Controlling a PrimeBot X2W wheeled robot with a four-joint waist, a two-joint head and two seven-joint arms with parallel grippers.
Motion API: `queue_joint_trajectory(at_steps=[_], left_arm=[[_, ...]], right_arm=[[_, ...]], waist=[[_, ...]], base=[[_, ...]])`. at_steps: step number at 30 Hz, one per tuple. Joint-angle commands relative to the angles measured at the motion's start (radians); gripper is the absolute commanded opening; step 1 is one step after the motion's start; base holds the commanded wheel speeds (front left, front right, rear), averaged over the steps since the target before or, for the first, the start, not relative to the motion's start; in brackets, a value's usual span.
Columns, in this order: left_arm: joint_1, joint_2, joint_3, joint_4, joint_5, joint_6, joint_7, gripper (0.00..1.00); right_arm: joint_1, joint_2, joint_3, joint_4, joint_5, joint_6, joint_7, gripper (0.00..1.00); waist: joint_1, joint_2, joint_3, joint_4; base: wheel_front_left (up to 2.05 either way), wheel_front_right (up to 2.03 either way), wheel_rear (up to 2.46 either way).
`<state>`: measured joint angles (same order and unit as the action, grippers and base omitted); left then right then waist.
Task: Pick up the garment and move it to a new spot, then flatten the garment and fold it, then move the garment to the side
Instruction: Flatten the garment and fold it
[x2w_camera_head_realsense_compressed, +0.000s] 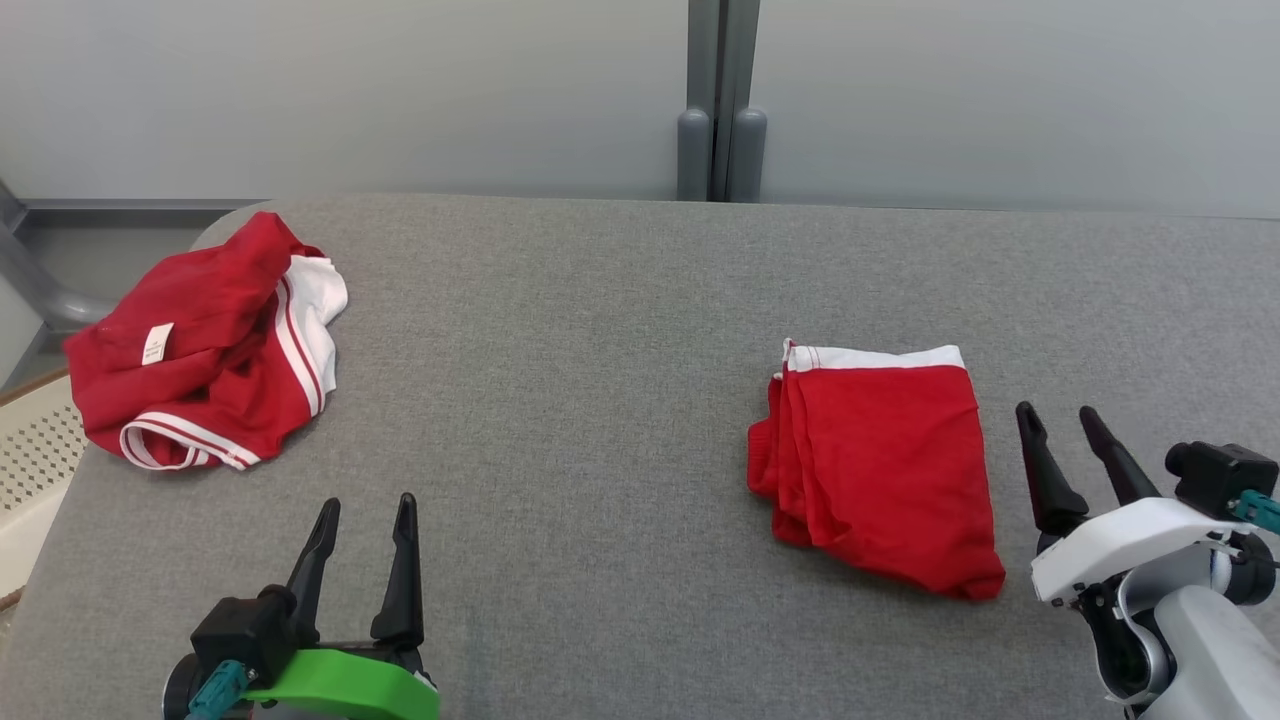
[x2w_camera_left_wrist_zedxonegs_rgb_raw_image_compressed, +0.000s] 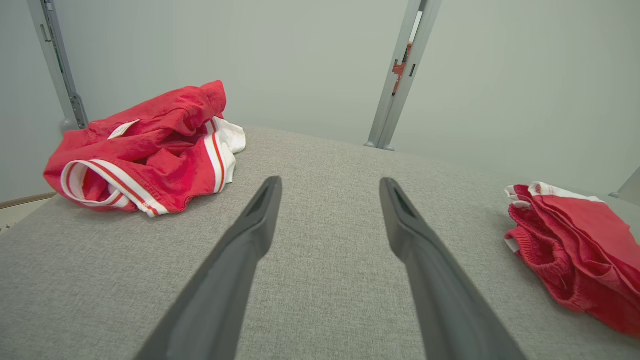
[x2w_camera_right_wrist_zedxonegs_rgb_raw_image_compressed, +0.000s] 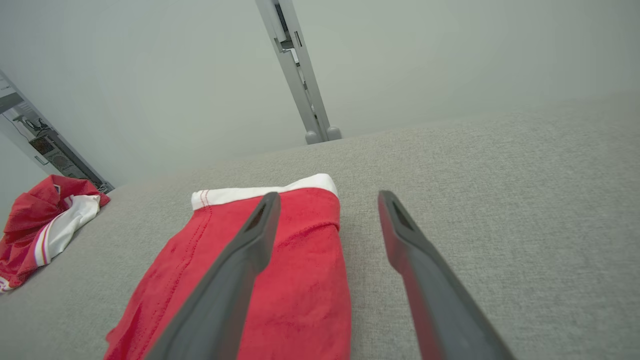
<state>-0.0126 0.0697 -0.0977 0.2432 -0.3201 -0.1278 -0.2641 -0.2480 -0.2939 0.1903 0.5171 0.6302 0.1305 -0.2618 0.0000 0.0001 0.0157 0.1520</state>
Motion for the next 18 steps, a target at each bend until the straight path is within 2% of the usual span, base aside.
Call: queue_joint_trajectory(at_steps=[1, 10, 18], left_arm=[[-0.009, 0.005, 0.001, -0.001, 0.003, -0.005, 0.000, 1.00], [0.018, 0.014, 0.013, 0.006, 0.006, -0.005, 0.000, 1.00], [0.031, 0.017, 0.042, 0.000, 0.013, -0.004, 0.000, 1.00]], right_arm=[[0.016, 0.013, -0.027, -0.016, -0.018, 0.001, -0.004, 1.00], [0.120, 0.095, -0.183, -0.177, -0.127, 0.001, -0.003, 1.00], [0.213, 0.112, -0.178, -0.335, -0.242, 0.001, -0.004, 1.00]], waist=[[0.0000, -0.0001, 0.000, 0.000], [0.0000, -0.0001, -0.028, -0.024], [0.0000, -0.0001, -0.041, -0.074]], base=[[0.00, 0.00, 0.00], [0.00, 0.00, 0.00], [0.00, 0.00, 0.00]])
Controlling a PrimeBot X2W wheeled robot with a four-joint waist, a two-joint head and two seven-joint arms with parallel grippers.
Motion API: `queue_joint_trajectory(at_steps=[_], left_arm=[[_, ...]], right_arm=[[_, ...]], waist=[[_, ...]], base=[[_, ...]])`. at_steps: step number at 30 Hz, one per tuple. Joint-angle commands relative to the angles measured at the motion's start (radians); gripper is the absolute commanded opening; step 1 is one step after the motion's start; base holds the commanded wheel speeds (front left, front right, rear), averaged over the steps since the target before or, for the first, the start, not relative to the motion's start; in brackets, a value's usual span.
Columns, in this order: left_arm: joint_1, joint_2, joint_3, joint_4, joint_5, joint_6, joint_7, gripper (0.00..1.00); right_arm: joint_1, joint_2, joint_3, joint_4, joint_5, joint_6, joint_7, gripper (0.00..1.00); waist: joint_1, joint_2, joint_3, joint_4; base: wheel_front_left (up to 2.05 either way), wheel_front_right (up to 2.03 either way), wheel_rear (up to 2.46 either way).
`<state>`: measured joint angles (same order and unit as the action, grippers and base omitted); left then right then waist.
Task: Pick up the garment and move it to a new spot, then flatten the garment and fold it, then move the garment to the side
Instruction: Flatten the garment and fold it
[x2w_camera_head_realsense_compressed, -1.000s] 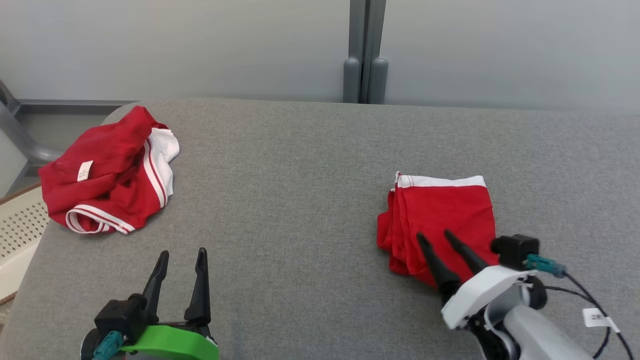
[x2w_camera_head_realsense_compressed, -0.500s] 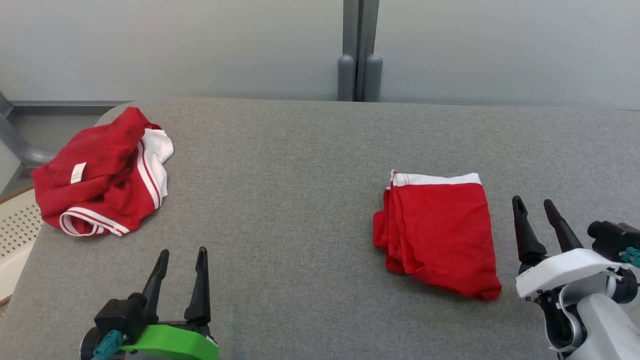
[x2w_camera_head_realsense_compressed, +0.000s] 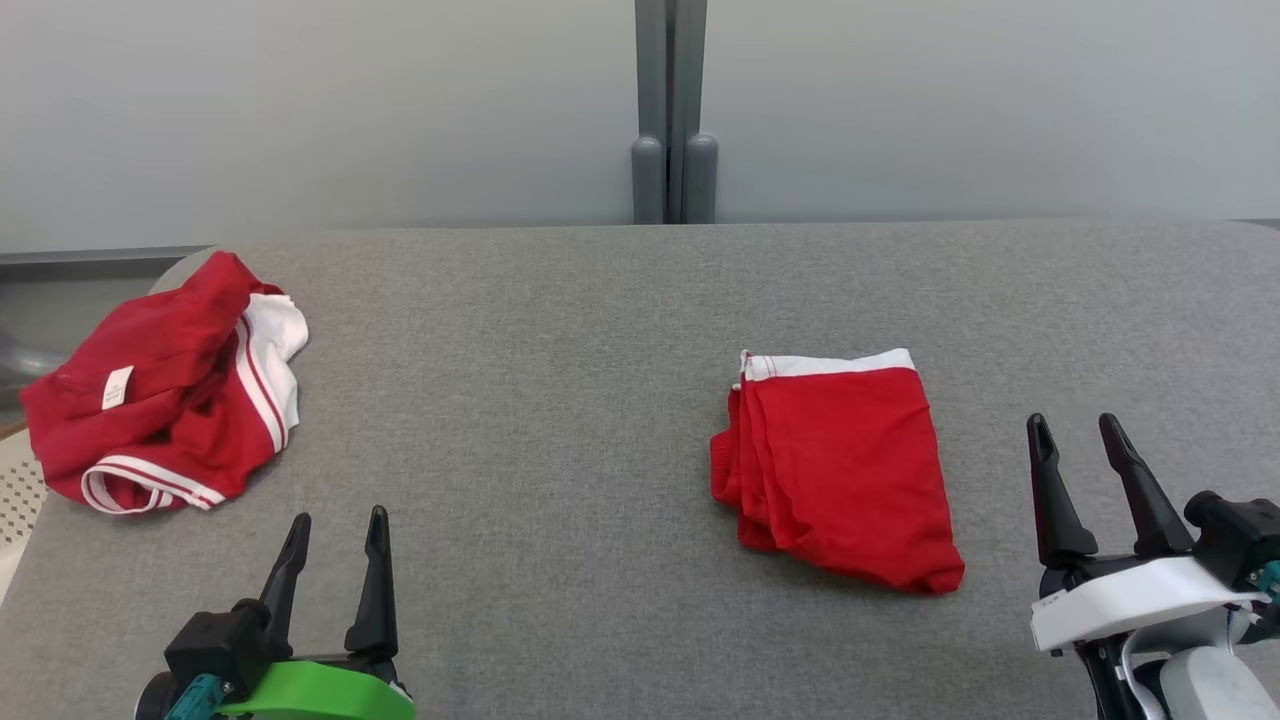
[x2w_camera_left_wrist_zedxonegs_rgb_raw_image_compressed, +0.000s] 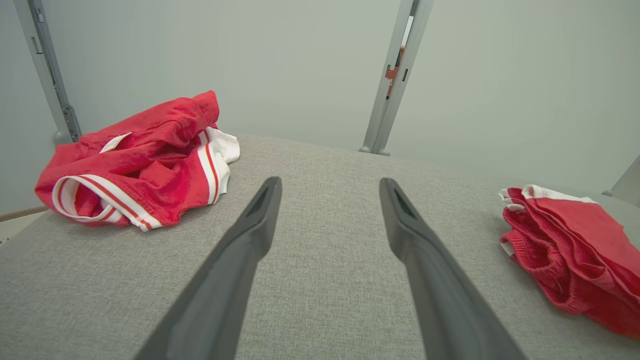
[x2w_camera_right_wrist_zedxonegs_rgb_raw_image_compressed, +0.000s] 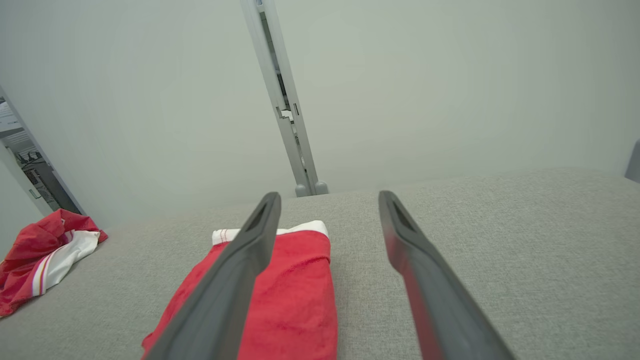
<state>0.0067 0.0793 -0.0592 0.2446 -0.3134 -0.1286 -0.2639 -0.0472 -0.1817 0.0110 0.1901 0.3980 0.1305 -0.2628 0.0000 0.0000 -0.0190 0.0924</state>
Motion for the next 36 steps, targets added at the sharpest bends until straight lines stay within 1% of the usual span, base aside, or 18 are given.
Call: queue_joint_trajectory(at_steps=[1, 8, 14, 20, 23, 30, 36], left_arm=[[0.013, 0.008, 0.005, 0.000, 0.008, -0.003, -0.001, 1.00], [0.017, 0.013, 0.014, -0.002, 0.038, -0.002, -0.001, 1.00], [0.030, 0.021, 0.024, -0.011, 0.056, 0.003, -0.001, 1.00], [0.042, 0.033, 0.022, -0.025, 0.073, 0.013, 0.000, 1.00], [0.050, 0.045, 0.023, -0.041, 0.082, 0.025, 0.011, 1.00], [0.075, 0.056, 0.029, -0.112, 0.068, 0.044, 0.075, 1.00], [0.100, 0.061, 0.026, -0.187, 0.072, 0.064, 0.129, 1.00]], right_arm=[[0.021, -0.001, 0.001, -0.022, -0.019, 0.001, -0.003, 1.00], [0.085, 0.003, 0.006, -0.117, -0.095, 0.001, -0.003, 1.00], [0.133, 0.013, 0.004, -0.157, -0.130, 0.001, -0.003, 1.00], [0.179, 0.016, -0.008, -0.175, -0.148, 0.001, -0.003, 1.00], [0.190, 0.019, -0.009, -0.175, -0.155, 0.001, -0.003, 1.00], [0.188, 0.023, 0.011, -0.166, -0.176, 0.001, -0.003, 1.00], [0.185, 0.028, 0.007, -0.153, -0.187, 0.001, -0.003, 1.00]], waist=[[0.0000, 0.0000, -0.008, -0.019], [0.0000, 0.0000, -0.026, -0.050], [0.0000, 0.0000, -0.041, -0.071], [0.0000, 0.0000, -0.055, -0.080], [0.0000, 0.0000, -0.062, -0.080], [0.0000, 0.0000, -0.075, -0.072], [0.0000, 0.0000, -0.081, -0.062]], base=[[0.00, 0.00, 0.00], [0.00, 0.00, 0.00], [0.00, 0.00, 0.00], [0.00, 0.00, 0.00], [0.00, 0.00, 0.00], [0.00, 0.00, 0.00], [0.00, 0.00, 0.00]])
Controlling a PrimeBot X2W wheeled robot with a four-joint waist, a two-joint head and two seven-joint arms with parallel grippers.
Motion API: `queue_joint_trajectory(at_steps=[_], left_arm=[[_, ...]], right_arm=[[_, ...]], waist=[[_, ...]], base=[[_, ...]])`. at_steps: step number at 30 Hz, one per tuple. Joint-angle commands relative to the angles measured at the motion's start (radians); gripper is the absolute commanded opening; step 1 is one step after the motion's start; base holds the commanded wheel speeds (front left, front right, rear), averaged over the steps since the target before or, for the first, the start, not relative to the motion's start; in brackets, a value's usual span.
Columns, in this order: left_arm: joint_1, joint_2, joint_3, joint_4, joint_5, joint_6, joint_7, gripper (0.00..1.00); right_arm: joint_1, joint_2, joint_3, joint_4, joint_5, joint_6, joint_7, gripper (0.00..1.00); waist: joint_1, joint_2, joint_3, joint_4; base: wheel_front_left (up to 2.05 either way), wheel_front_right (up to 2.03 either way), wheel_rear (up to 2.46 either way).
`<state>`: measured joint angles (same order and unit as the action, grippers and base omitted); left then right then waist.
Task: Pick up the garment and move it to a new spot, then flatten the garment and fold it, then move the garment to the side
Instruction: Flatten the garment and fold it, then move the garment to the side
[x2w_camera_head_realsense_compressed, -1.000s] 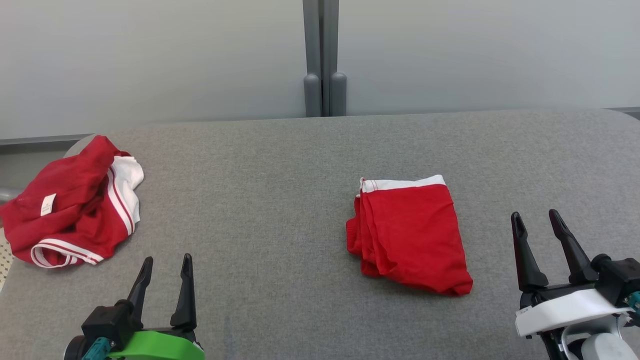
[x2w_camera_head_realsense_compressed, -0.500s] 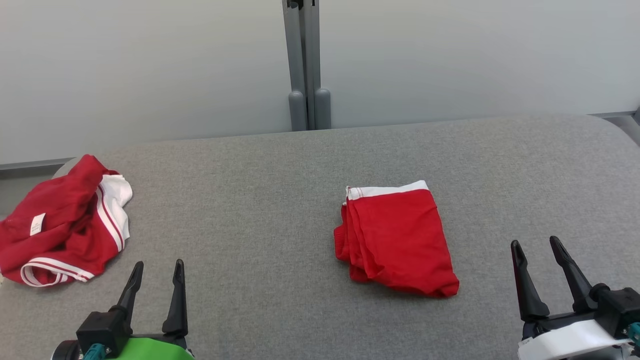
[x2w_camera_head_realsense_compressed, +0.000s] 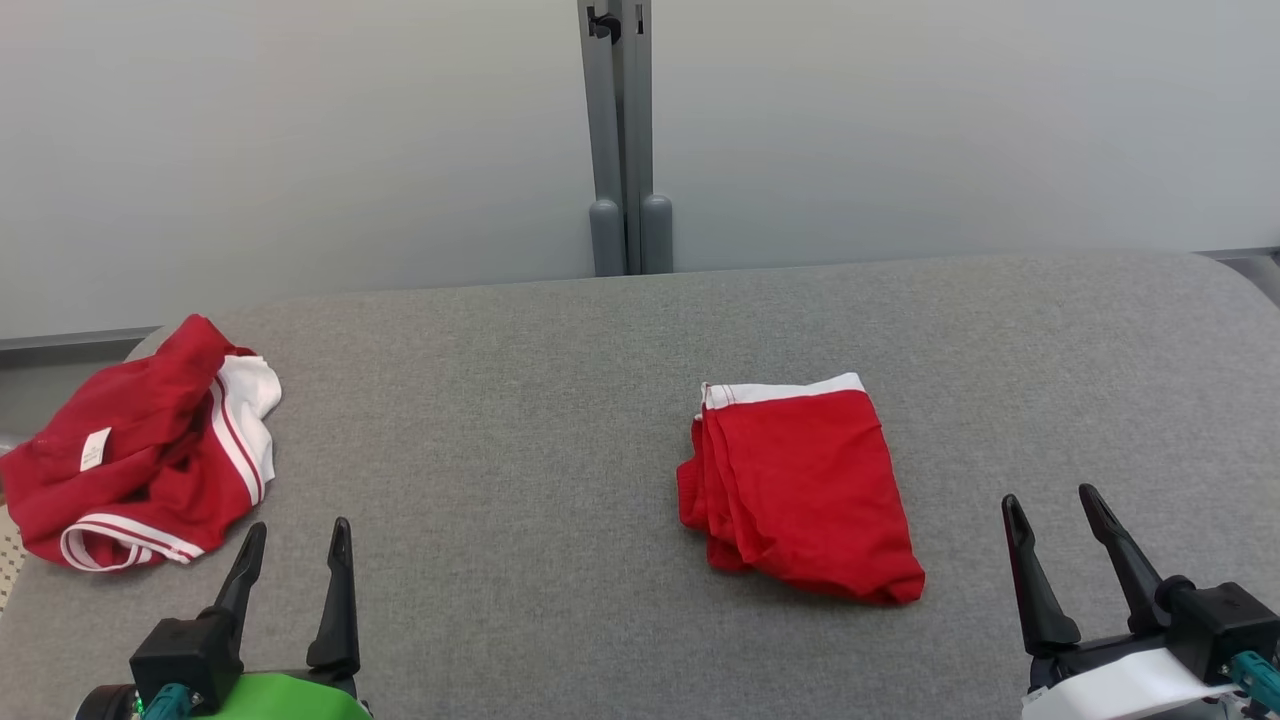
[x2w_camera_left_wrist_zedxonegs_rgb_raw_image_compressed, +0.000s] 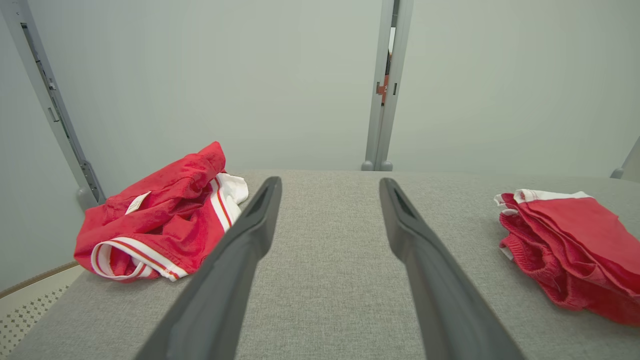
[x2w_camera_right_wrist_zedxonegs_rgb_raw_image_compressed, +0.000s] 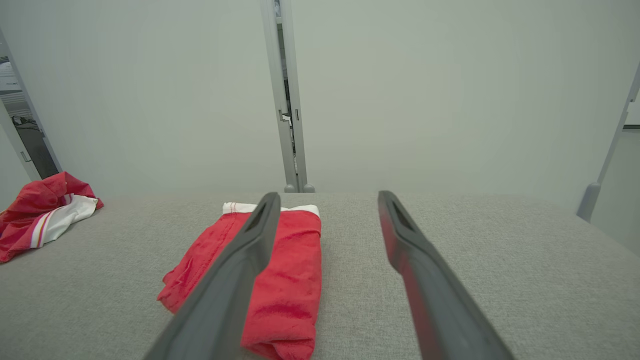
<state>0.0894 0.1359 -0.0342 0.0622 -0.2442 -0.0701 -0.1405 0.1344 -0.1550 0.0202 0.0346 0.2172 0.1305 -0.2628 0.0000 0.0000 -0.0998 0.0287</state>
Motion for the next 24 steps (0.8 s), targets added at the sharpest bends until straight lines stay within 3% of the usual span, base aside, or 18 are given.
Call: queue_joint_trajectory(at_steps=[1, 24], left_arm=[[0.020, 0.005, -0.001, -0.016, 0.002, 0.009, 0.011, 1.00], [0.050, 0.018, -0.015, -0.073, -0.014, 0.036, 0.070, 1.00]], right_arm=[[0.003, 0.002, -0.004, 0.004, -0.007, 0.001, -0.001, 1.00], [0.004, 0.012, -0.025, -0.034, -0.004, 0.001, 0.056, 1.00]], waist=[[0.0000, 0.0000, -0.001, 0.003], [0.0000, 0.0000, -0.002, 0.001]], base=[[0.00, 0.00, 0.00], [0.00, 0.00, 0.00]])
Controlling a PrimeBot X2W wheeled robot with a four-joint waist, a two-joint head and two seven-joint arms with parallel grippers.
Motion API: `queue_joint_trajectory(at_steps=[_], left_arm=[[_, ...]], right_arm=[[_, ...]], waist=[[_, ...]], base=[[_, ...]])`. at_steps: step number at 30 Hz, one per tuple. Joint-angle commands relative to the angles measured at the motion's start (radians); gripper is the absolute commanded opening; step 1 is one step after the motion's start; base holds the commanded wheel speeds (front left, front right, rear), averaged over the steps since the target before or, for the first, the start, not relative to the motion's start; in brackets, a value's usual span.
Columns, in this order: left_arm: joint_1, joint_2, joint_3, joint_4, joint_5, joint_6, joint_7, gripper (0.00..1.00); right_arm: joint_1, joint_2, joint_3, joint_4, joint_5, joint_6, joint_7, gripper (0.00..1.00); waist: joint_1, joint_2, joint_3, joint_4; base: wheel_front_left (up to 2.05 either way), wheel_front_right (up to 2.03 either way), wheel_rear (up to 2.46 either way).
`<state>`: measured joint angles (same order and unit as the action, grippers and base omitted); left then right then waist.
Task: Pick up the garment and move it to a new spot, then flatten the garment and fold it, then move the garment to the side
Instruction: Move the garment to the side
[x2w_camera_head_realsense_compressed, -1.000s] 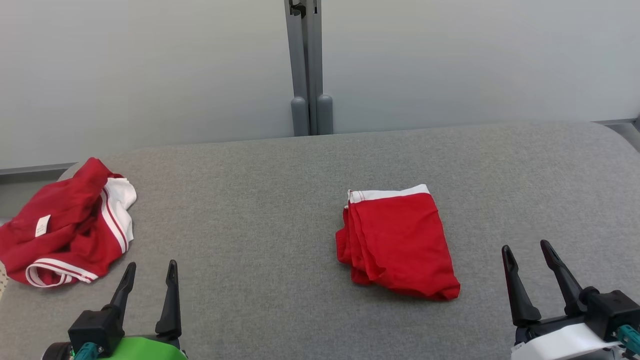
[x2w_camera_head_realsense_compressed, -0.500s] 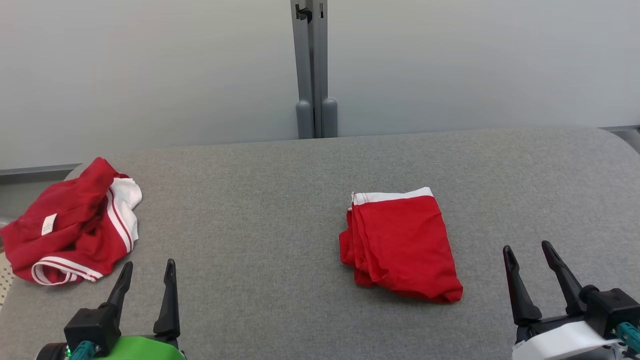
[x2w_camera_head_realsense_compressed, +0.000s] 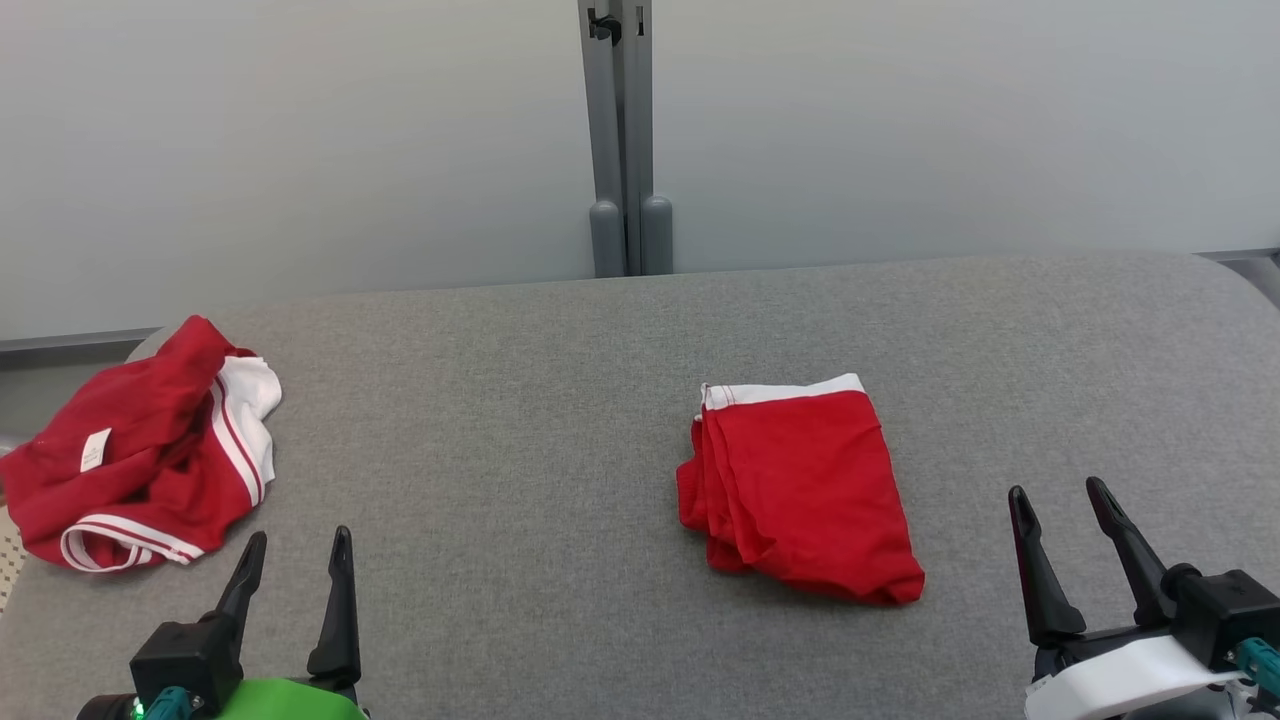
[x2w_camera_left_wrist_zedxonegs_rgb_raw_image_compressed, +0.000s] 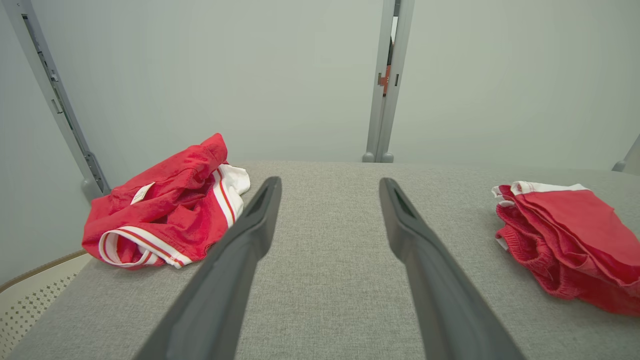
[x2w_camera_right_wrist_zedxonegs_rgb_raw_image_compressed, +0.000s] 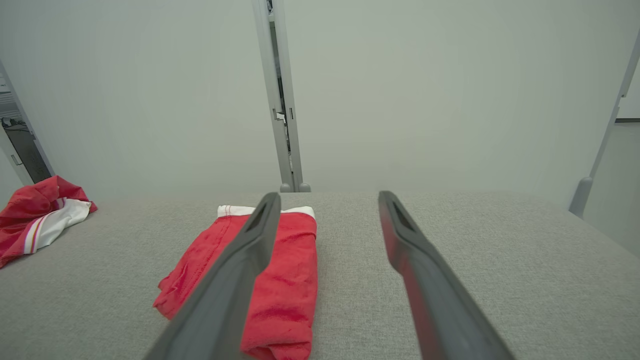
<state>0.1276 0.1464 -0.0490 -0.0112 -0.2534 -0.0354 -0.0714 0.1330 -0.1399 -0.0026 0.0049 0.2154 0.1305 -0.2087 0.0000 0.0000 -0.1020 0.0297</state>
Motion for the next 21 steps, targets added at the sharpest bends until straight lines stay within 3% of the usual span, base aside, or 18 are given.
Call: queue_joint_trajectory(at_steps=[1, 21], left_arm=[[0.010, 0.008, -0.001, 0.001, -0.006, 0.003, 0.000, 1.00], [0.010, 0.020, -0.010, 0.002, -0.014, 0.017, -0.008, 1.00]], right_arm=[[0.006, -0.003, -0.003, -0.004, -0.002, 0.001, 0.002, 1.00], [0.010, -0.002, -0.003, 0.006, -0.001, 0.001, 0.007, 1.00]], waist=[[0.0000, 0.0000, 0.001, 0.001], [0.0000, 0.0000, 0.005, 0.001]], base=[[0.00, 0.00, 0.00], [0.00, 0.00, 0.00]])
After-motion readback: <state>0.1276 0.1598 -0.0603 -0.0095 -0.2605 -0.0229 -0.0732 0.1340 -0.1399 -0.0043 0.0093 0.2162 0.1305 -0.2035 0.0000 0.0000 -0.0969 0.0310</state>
